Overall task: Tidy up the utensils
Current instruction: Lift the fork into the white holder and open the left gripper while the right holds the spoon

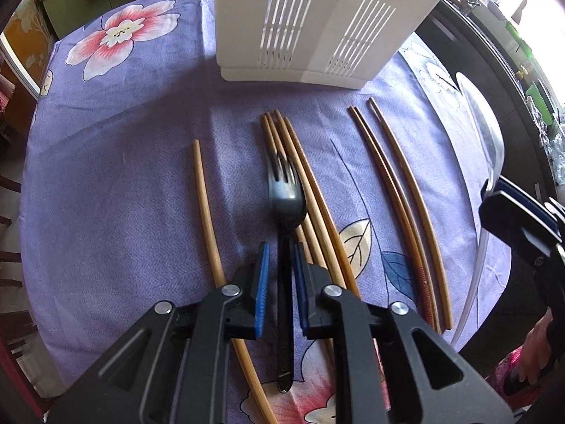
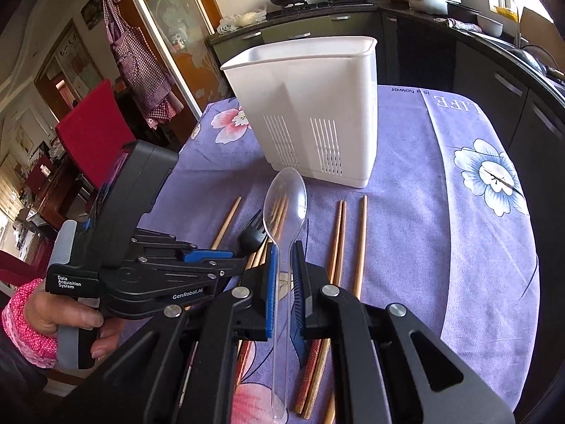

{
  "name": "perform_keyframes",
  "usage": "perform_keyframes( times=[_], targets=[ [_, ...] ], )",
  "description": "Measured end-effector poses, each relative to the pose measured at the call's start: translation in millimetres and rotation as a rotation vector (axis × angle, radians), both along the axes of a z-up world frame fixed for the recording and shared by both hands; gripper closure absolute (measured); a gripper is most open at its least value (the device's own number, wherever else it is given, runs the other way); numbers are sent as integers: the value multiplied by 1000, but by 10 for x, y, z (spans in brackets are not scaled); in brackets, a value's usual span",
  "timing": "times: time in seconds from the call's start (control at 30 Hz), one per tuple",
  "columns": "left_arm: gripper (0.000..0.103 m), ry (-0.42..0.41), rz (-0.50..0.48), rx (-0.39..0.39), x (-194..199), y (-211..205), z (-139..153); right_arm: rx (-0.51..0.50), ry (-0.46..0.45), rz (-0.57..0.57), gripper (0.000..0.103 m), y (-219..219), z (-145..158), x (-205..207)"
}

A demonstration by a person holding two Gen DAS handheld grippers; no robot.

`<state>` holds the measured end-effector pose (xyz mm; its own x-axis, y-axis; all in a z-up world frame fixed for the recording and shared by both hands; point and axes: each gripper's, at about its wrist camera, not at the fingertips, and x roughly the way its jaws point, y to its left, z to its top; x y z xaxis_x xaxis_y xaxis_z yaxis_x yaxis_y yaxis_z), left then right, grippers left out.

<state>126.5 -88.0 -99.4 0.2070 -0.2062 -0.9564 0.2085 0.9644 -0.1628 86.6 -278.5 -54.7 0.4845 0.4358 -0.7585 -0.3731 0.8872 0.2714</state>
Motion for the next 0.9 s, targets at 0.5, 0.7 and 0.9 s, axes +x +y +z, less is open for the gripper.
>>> perform_keyframes(
  times=[0.5, 0.7, 0.9],
  targets=[
    [94, -218, 3, -137, -88, 186, 766, 92, -97, -31, 93, -204, 355, -80],
    [94, -613, 65, -298, 118, 284, 1788, 146, -248, -69, 93, -336, 853, -67],
    [94, -910, 121, -314, 641, 135, 2089, 180, -310, -101, 93, -429, 1090, 135]
  ],
)
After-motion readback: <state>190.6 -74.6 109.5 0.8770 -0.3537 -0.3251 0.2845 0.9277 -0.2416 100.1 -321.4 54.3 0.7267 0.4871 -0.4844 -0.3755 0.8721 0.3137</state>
